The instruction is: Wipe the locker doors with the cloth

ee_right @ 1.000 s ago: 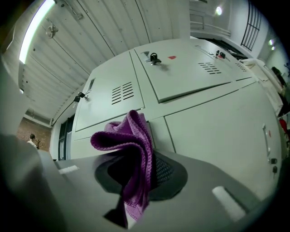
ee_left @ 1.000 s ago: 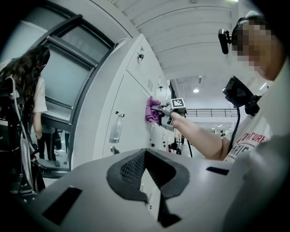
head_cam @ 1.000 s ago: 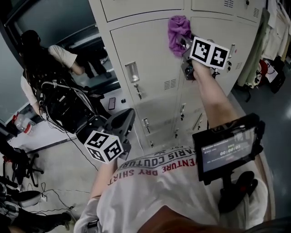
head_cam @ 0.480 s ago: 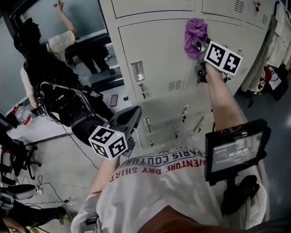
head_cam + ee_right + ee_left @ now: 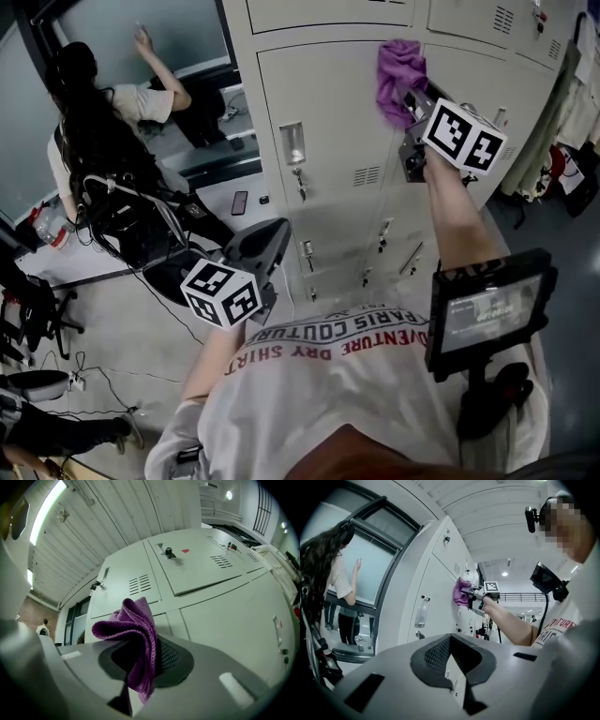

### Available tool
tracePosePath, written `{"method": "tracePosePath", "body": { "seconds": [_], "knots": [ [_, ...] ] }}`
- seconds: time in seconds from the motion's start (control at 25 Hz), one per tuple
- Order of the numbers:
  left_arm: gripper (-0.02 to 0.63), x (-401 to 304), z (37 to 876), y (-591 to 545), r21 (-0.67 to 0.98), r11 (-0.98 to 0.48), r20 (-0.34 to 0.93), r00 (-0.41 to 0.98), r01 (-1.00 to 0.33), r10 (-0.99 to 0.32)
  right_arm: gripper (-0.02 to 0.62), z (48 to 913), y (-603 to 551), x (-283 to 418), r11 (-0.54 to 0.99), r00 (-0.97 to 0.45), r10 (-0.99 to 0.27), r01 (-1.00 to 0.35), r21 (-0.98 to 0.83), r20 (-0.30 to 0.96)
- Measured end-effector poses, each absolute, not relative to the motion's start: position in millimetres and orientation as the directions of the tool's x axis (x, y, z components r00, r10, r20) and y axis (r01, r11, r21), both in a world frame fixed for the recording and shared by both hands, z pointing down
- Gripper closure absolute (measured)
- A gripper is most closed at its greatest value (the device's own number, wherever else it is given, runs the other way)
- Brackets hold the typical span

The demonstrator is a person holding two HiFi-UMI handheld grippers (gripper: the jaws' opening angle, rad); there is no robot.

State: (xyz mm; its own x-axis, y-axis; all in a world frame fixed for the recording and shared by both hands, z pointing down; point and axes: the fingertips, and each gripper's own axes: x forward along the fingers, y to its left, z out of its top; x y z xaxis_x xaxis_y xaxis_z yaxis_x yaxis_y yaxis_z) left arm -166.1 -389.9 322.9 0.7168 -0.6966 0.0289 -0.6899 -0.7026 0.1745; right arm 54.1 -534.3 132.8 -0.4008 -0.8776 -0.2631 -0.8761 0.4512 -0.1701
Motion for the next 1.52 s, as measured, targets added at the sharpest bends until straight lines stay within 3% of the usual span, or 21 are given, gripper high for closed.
{"method": "tracePosePath", "body": {
  "seconds": [0.32,0.6,1.12,1.52],
  "knots": [
    [0.604,-182.7,326.9,-379.2,0.181,-0.669,0.03,0.684,-0.721,-0.729,0.528,152.3,-492.8,-69.0,0.678,-0.638,-0.729,-0.723,-0.131,-0.248],
    [0.604,-202.3,326.0,-375.2,0.19,-0.624,0.023,0.639,-0.758,-0.769,0.528,209.1,-498.7,-149.0,0.741,-0.729,-0.671,-0.657,-0.138,-0.133],
    [0.604,-217.2,335.0,-368.1,0.208,-0.576,0.033,0.594,-0.791,-0.804,0.528,225.9,-526.4,-162.6,0.696,-0.688,-0.718,-0.706,-0.133,-0.103],
    [0.604,-208.9,332.5,-368.1,0.205,-0.592,0.032,0.61,-0.779,-0.792,0.528,223.7,-532.3,-134.3,0.663,-0.655,-0.749,-0.734,-0.15,-0.105]
  ]
}}
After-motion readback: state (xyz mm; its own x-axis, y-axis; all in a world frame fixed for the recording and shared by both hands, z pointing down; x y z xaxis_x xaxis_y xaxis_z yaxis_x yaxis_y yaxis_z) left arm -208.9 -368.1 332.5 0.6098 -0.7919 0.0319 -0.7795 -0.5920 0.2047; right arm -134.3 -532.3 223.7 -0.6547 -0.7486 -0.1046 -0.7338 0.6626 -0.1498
